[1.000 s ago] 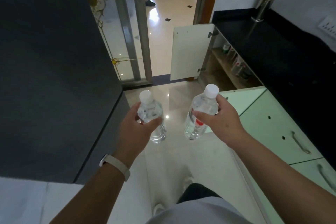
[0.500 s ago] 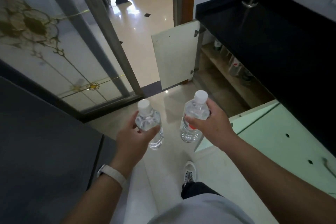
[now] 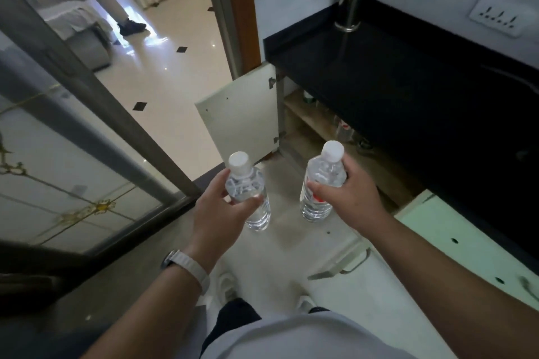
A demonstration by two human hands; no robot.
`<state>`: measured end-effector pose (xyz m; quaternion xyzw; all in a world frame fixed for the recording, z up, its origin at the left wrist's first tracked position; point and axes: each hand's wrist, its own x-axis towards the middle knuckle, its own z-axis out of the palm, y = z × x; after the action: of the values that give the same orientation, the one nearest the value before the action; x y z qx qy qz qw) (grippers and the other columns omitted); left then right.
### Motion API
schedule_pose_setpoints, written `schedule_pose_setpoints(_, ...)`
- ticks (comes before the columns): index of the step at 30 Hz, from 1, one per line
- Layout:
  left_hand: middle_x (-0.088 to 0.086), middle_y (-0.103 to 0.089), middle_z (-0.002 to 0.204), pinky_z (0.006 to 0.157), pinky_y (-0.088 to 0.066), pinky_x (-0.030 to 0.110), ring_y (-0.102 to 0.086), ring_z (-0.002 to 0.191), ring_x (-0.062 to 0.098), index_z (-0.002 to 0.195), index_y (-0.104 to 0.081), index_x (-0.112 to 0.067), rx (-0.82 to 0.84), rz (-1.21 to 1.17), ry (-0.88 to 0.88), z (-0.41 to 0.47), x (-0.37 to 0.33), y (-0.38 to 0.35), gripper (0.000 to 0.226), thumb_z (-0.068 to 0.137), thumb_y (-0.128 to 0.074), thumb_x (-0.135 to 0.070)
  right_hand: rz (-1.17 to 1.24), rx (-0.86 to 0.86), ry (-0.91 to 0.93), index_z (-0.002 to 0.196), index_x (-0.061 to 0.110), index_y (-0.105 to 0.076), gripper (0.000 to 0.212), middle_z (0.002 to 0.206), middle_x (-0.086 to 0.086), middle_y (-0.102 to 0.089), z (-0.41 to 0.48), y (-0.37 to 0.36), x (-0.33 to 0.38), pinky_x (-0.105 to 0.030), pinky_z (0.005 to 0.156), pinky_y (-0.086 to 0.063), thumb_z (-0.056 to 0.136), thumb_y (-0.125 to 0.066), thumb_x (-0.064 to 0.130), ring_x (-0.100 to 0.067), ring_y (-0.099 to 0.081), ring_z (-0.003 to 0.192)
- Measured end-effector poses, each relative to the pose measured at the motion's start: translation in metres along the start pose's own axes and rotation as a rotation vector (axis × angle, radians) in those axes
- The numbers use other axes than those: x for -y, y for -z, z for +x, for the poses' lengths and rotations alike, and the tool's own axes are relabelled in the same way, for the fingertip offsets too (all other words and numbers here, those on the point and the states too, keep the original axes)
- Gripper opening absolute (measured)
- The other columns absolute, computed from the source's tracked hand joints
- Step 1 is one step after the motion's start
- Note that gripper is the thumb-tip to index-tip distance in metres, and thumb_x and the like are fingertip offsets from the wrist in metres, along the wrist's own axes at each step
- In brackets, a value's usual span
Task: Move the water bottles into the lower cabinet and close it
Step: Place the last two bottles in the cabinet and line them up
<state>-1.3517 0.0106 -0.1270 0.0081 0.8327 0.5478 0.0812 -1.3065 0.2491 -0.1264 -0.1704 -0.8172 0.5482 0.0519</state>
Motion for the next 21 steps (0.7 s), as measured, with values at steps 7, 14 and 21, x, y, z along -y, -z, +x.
schedule_pose_setpoints(7, -0.015, -0.074, 0.101, 0.089, -0.058, 0.041, -0.071, 0.093, 0.005, 0.115, -0.068, -0.034, 0.192, 0.06, -0.031, 0.107, 0.013, 0.018, 0.05, 0.068, -0.087, -0.033, -0.041, -0.207, -0.126, 0.099, 0.031, -0.062, 0.037, 0.089, 0.01, -0.069, 0.046, -0.04, 0.017, -0.038, 0.082, -0.056, 0.07, -0.084, 0.029, -0.005, -0.066, 0.083)
schedule_pose_setpoints(14, -0.018, -0.072, 0.094, 0.07, -0.045, 0.01, -0.064, 0.084, -0.006, 0.106, -0.064, -0.042, 0.406, 0.118, -0.077, 0.218, 0.017, 0.06, 0.042, 0.073, -0.085, -0.029, -0.057, -0.504, -0.295, 0.11, 0.033, -0.06, 0.046, 0.096, 0.015, -0.066, 0.08, -0.106, 0.052, -0.024, 0.076, -0.05, 0.071, -0.083, 0.037, -0.002, -0.063, 0.087)
schedule_pose_setpoints(21, -0.018, -0.07, 0.097, 0.063, -0.04, 0.007, -0.064, 0.086, -0.004, 0.112, -0.061, -0.042, 0.583, 0.092, -0.097, 0.276, 0.016, 0.064, 0.044, 0.078, -0.084, -0.026, -0.055, -0.663, -0.368, 0.101, 0.037, -0.057, 0.038, 0.091, 0.014, -0.066, 0.084, -0.133, 0.078, -0.02, 0.067, -0.049, 0.073, -0.082, 0.038, 0.004, -0.062, 0.081)
